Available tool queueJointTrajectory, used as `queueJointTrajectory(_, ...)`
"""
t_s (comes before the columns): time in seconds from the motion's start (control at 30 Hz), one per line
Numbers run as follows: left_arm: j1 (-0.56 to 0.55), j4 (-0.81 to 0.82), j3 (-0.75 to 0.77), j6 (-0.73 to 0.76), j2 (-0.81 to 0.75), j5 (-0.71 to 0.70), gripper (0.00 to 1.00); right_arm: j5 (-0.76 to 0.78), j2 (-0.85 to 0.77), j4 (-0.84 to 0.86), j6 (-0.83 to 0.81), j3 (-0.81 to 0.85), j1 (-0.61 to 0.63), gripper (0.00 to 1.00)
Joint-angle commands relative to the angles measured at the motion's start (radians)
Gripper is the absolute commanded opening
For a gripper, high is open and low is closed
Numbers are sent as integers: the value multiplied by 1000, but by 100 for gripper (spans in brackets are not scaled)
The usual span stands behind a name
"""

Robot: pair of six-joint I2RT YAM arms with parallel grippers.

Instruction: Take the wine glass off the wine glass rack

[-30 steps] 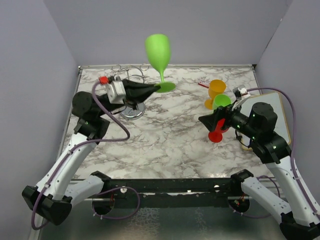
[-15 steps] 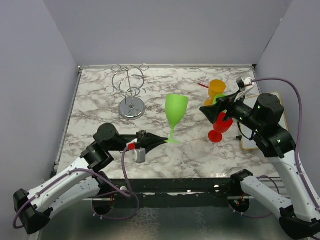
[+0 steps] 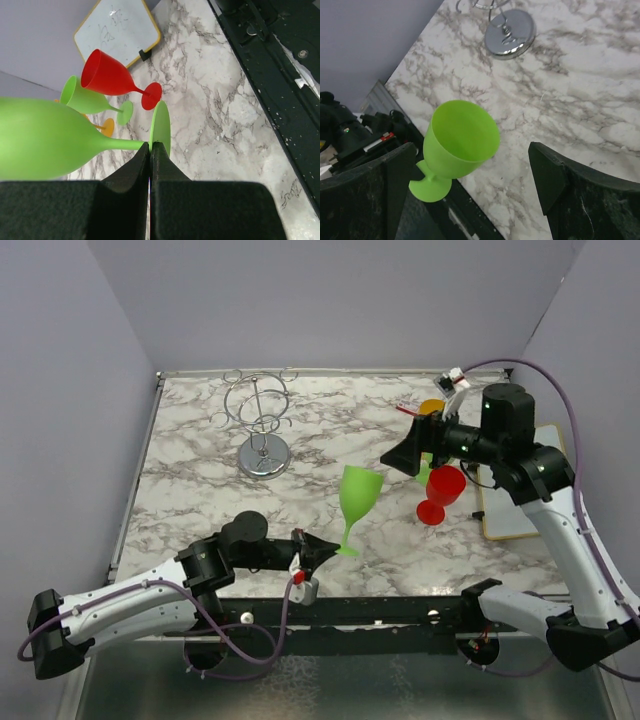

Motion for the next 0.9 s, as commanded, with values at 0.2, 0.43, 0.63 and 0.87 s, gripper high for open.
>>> queueJointTrajectory(0.2, -113, -74, -11, 113, 48, -116, 0, -268, 139, -205, -5, 35, -6, 88)
queueJointTrajectory(0.43, -161, -87, -2, 123, 101, -122, 0, -375, 159, -207, -22, -33, -5, 75)
queueJointTrajectory(0.63, -216, -102, -4, 135, 131, -153, 0, -407, 157, -197, -31, -114, -5, 74)
queueJointTrajectory(0.87, -252, -112, -2, 140, 159, -171, 0, -479, 130, -172, -14, -209, -4, 66)
